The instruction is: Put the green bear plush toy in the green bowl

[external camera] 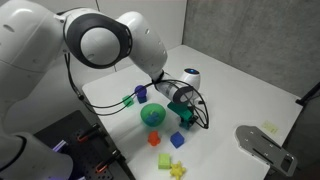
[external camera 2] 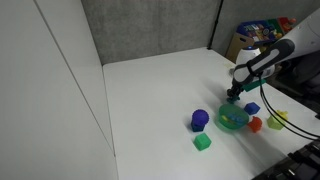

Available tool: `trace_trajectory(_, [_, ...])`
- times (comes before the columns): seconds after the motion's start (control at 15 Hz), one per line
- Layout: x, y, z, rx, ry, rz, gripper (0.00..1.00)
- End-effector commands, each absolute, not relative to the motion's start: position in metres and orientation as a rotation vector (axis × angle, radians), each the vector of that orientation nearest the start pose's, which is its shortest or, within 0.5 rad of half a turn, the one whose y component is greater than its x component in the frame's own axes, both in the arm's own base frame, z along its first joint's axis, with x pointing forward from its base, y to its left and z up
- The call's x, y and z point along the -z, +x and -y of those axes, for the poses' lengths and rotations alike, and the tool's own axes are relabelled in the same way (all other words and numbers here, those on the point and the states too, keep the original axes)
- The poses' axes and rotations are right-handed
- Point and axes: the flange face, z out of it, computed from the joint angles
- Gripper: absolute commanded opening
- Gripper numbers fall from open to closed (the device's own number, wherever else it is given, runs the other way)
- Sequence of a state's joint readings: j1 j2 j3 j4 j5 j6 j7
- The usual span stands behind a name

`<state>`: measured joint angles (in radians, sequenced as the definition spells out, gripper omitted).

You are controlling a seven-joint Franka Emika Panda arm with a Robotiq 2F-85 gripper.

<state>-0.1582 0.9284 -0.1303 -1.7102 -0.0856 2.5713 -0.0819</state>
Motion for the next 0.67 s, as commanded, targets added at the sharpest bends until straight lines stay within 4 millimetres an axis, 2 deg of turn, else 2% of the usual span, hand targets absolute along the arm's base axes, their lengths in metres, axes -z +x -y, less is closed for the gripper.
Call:
trace_trajectory(0.0, [-0.084, 0.628, 0.166, -0.096, -3.279, -0.154, 0.21])
trace_trajectory(0.13, [-0.109, 0.633, 0.156, -0.063, -3.289, -0.146, 0.1])
trace_trajectory(0.33, [-0.143, 0.641, 0.14, -0.016, -3.307, -0.148, 0.1])
trace_trajectory(0.6, [-0.194, 0.631, 0.109, -0.017, -3.309, -0.137, 0.1])
